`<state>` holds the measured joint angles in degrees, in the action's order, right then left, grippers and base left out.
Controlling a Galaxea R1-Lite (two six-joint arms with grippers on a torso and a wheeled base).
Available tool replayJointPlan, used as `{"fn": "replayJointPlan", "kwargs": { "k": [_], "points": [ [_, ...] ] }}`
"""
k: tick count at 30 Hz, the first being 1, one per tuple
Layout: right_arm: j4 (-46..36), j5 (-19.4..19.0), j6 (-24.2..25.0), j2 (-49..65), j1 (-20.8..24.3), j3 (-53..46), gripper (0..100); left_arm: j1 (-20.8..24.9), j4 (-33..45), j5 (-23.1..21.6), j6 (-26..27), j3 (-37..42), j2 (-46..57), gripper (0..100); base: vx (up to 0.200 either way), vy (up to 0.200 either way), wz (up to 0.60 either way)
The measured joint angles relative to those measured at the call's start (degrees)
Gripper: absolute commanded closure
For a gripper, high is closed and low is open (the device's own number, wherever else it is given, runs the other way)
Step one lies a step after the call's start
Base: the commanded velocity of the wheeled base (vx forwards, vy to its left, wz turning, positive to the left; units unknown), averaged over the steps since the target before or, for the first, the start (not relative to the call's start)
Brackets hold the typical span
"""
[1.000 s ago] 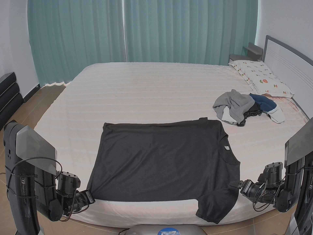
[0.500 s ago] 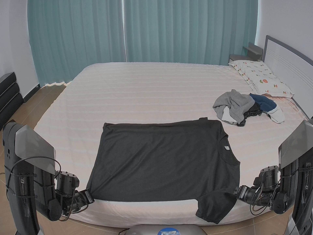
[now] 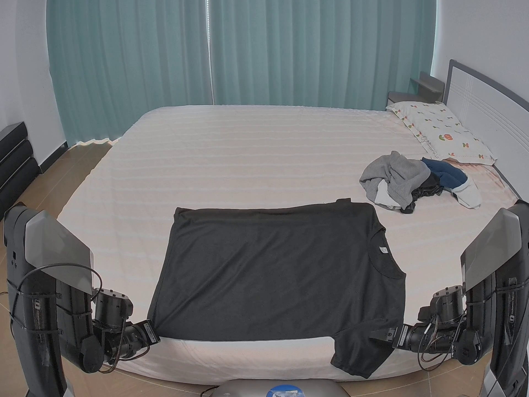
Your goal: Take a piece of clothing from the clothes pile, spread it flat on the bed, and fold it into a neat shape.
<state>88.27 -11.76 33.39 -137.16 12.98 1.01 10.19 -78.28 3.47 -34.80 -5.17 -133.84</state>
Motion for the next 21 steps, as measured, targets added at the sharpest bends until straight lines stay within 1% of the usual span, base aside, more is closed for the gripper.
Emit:
{"fn": "replayJointPlan", "kwargs": {
  "k": [4, 5, 9, 14, 21],
  "points": [
    [0.46, 0.13, -0.39, -0.27, 0.11, -0.05, 0, 0.0, 0.0, -0.04, 0.0, -0.09, -0.04, 100, 0.0, 0.0, 0.0],
    [0.6, 0.28, -0.49, -0.33, -0.01, -0.02, 100, 0.0, 0.0, -0.04, 0.0, -0.09, -0.06, 100, 0.0, 0.0, 0.0],
    [0.66, 0.61, -0.77, -0.24, -1.16, 0.0, 100, -0.05, 0.0, -0.06, 0.0, -0.1, -0.15, 100, 0.0, 0.0, 0.0],
    [0.68, 1.58, -2.33, 0.11, -3.32, 0.0, 100, -0.13, -0.02, -0.06, 0.0, -0.23, -0.15, 100, 0.0, 0.0, 0.0],
    [0.68, 2.0, -1.95, 2.29, -5.18, 0.41, 100, -0.17, 0.0, -0.09, 0.0, -0.3, -0.12, 100, 0.0, 0.0, 0.0]
  ]
}}
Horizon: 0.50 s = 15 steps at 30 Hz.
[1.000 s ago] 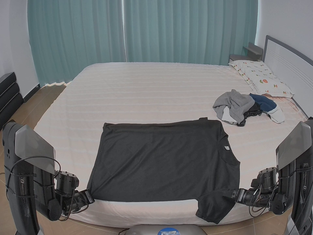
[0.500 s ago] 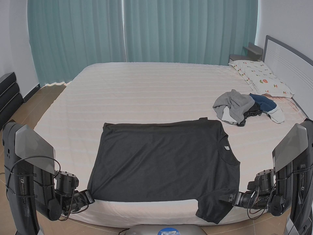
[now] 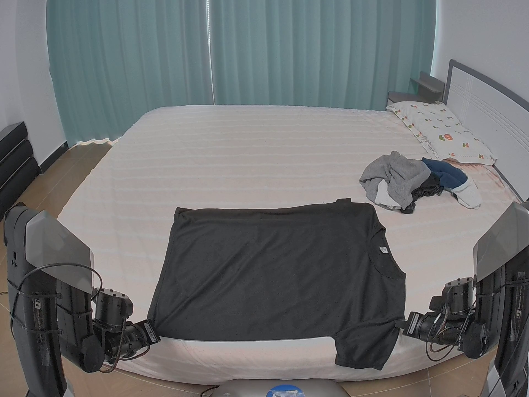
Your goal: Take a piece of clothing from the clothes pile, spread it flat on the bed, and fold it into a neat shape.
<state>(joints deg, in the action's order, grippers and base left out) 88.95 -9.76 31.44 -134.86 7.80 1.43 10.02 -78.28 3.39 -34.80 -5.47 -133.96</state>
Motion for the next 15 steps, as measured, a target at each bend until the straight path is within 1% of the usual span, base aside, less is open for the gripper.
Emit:
{"fn": "replayJointPlan", "kwargs": {
  "k": [6, 10, 11, 13, 15],
  "points": [
    [0.02, -0.71, 0.33, 2.86, -2.22, 1.62, 100, 0.0, 0.0, -0.06, -0.04, -0.04, 0.0, 100, 0.0, 0.0, 0.0],
    [0.02, -0.93, 0.33, 2.93, -2.6, 1.85, 100, 0.0, 0.0, -0.09, -0.04, -0.11, -0.02, 100, 0.0, 0.0, 0.0],
    [0.02, -0.99, 0.33, 2.69, -2.63, 1.9, 0, 0.0, 0.0, -0.09, -0.04, -0.11, -0.02, 100, 0.0, 0.0, 0.0],
    [0.0, -1.34, 0.3, 1.99, -2.71, 1.99, 0, 0.0, 0.0, -0.09, -0.01, -0.12, -0.07, 100, 0.0, 0.0, 0.0],
    [0.0, -2.6, 0.28, 1.4, -2.82, 2.04, 0, 0.0, -0.02, -0.09, -0.01, -0.15, -0.13, 100, 0.0, 0.0, 0.0]
  ]
}}
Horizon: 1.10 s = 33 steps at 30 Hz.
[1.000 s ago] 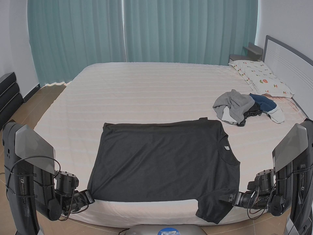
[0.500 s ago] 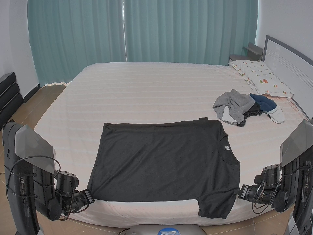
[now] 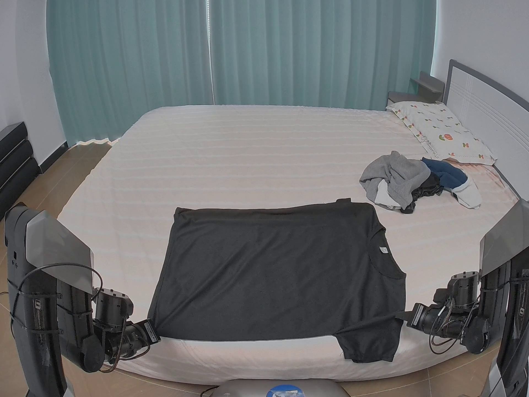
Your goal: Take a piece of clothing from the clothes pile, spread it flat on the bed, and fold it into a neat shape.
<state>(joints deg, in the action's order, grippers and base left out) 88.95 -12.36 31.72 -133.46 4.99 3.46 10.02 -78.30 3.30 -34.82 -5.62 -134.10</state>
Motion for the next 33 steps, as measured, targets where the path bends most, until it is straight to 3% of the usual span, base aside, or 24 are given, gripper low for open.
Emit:
{"fn": "replayJointPlan", "kwargs": {
  "k": [7, 18, 22, 31, 32, 33],
  "points": [
    [0.02, -5.8, -0.57, -0.61, -0.11, -1.23, 0, -0.02, 0.02, -0.09, -0.05, -0.05, -0.16, 100, 0.0, 0.0, 0.0],
    [0.02, -6.85, -6.41, -1.27, -0.5, -2.39, 0, -0.07, 0.02, -0.82, -0.1, -0.16, -0.2, 100, 0.0, 0.0, 0.0],
    [0.02, -8.63, -6.79, -1.4, -0.69, -2.45, 0, -0.27, 0.02, -0.88, -0.07, -0.18, -0.2, 100, 0.0, 0.0, 0.0],
    [0.02, -8.22, -6.68, -2.01, -0.2, -1.89, 0, -0.27, 0.02, -0.9, -0.07, -0.18, -0.2, 100, 0.0, 0.0, 0.0],
    [0.05, -8.16, -6.52, -2.12, -0.33, -1.73, 100, -0.27, 0.02, -0.88, -0.07, -0.18, -0.2, 100, 0.0, 0.0, 0.0],
    [0.02, -8.13, -6.41, -2.21, -0.41, -1.65, 100, -0.32, 0.02, -0.9, -0.07, -0.22, -0.2, 100, 0.0, 0.0, 0.0]
  ]
}}
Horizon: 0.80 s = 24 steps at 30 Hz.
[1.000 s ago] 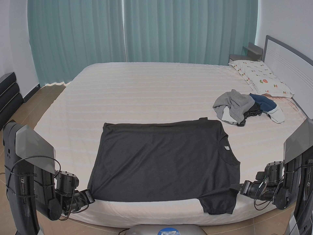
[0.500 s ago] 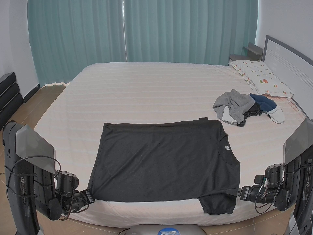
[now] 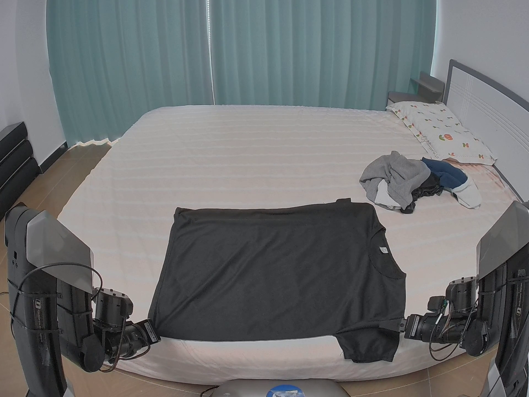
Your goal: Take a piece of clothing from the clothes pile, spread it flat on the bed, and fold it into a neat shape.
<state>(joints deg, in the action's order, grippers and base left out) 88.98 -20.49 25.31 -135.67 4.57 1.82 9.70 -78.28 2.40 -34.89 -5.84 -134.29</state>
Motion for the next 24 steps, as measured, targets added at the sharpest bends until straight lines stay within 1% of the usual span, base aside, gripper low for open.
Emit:
{"fn": "replayJointPlan", "kwargs": {
  "k": [10, 12, 15, 17, 24],
  "points": [
    [-0.02, 0.4, -0.1, 0.33, -1.35, -0.5, 100, -0.15, 0.0, -0.63, 0.02, 0.04, 0.09, 100, 0.0, 0.0, 0.0],
    [-0.02, 1.06, -0.18, 0.78, -1.51, -0.66, 100, -0.2, 0.0, -0.63, 0.02, 0.04, 0.13, 100, 0.0, 0.0, 0.0],
    [-0.02, 3.47, -0.1, 2.07, -1.62, -0.77, 100, -0.26, -0.02, -0.66, 0.09, 0.15, 0.22, 100, 0.0, 0.0, 0.0],
    [-0.13, 4.05, -0.02, 2.89, -1.68, -0.8, 100, -0.26, -0.02, -0.66, 0.21, 0.28, 0.3, 100, 0.0, 0.0, 0.0],
    [-7.45, 4.21, -1.55, 6.12, -1.73, -0.8, 100, -0.39, -0.02, -0.63, 0.51, 0.72, 1.02, 100, 0.0, 0.0, 0.0]
  ]
}}
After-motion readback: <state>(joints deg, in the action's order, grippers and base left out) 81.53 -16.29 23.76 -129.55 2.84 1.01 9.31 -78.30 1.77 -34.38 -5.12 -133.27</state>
